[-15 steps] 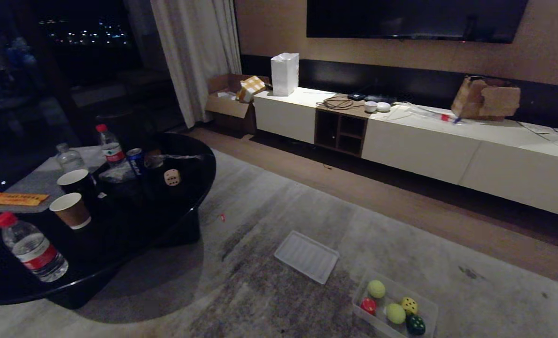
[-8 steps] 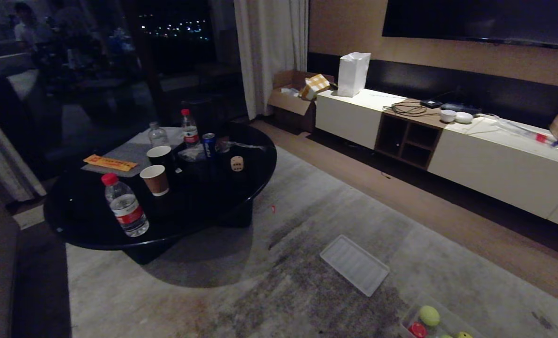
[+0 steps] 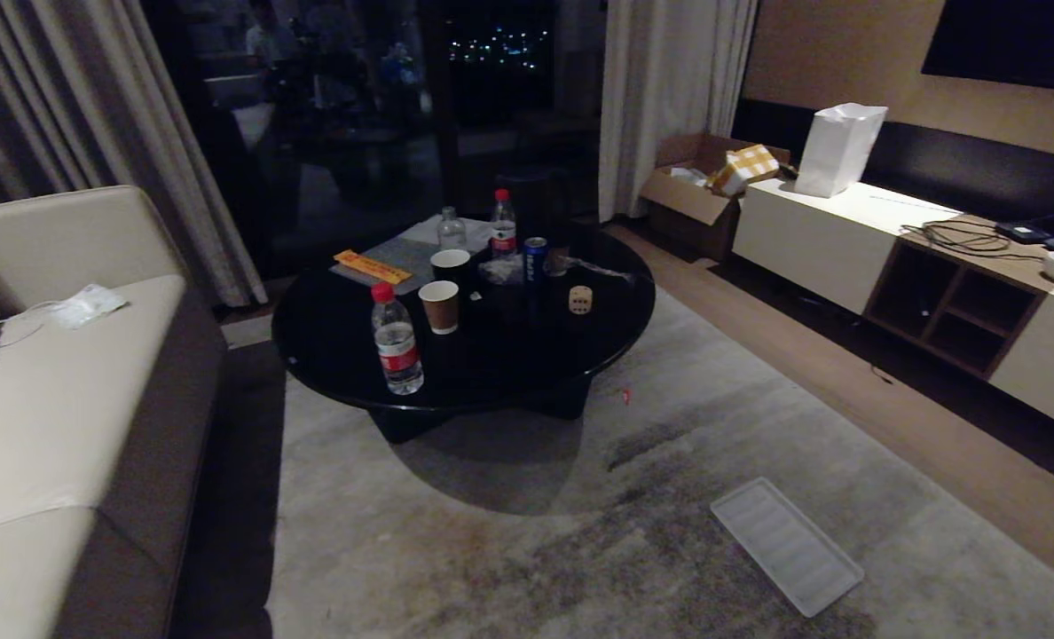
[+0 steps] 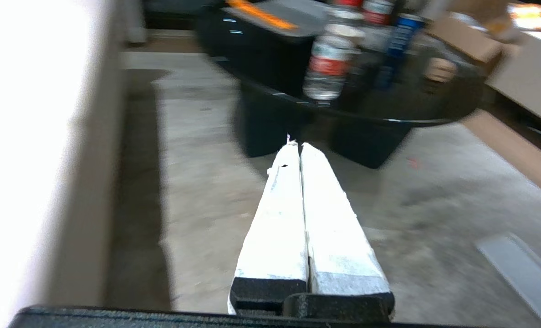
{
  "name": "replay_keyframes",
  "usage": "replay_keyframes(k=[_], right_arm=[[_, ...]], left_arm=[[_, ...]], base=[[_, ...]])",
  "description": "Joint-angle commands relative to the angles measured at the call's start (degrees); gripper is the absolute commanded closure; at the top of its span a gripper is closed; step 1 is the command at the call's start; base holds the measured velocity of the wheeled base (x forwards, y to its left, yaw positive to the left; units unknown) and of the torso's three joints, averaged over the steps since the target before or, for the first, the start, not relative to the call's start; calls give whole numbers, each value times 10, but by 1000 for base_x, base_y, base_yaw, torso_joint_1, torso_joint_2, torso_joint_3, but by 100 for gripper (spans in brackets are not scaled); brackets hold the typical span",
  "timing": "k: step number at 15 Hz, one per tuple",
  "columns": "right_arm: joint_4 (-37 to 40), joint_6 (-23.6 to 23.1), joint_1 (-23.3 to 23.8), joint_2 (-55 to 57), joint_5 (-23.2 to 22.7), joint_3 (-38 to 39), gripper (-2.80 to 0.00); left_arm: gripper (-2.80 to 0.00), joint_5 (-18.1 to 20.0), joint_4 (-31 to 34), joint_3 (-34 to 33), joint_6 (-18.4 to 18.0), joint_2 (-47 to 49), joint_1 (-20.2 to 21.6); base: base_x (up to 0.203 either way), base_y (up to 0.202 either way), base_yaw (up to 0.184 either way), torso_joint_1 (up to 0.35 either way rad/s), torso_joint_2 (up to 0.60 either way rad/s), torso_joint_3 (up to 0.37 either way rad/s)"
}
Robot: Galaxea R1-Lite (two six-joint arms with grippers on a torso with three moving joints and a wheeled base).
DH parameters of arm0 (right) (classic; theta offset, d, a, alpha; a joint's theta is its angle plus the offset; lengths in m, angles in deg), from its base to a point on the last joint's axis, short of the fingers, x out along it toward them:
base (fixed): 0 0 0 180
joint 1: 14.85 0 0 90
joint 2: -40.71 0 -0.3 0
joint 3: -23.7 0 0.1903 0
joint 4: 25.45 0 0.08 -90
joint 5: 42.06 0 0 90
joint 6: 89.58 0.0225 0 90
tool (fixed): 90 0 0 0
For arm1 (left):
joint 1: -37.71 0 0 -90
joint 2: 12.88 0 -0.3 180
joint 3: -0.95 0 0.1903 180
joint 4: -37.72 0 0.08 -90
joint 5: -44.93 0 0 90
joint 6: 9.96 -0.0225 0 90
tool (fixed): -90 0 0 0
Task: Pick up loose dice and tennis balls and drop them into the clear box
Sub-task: Pick up toys out of the box
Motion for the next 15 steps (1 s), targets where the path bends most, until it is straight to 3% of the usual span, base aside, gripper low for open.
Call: replay_keyframes(k=[1, 7, 12, 15], right_arm=[[0, 0, 0, 1, 0, 1, 0], [0, 0, 0, 1, 0, 1, 0], [0, 1, 0, 1, 0, 1, 0], [0, 2, 0, 1, 0, 1, 0]], left_arm=[[0, -1, 0, -1, 1, 0, 0], [0, -1, 0, -1, 1, 1, 0], [0, -1, 0, -1, 2, 1, 0], [0, -1, 0, -1, 2, 1, 0]], base=[[1, -7, 171, -1, 4, -2], [0, -8, 147, 2, 2, 2], [10, 0, 0, 0, 0, 0], [171, 1, 3, -2, 4, 4]])
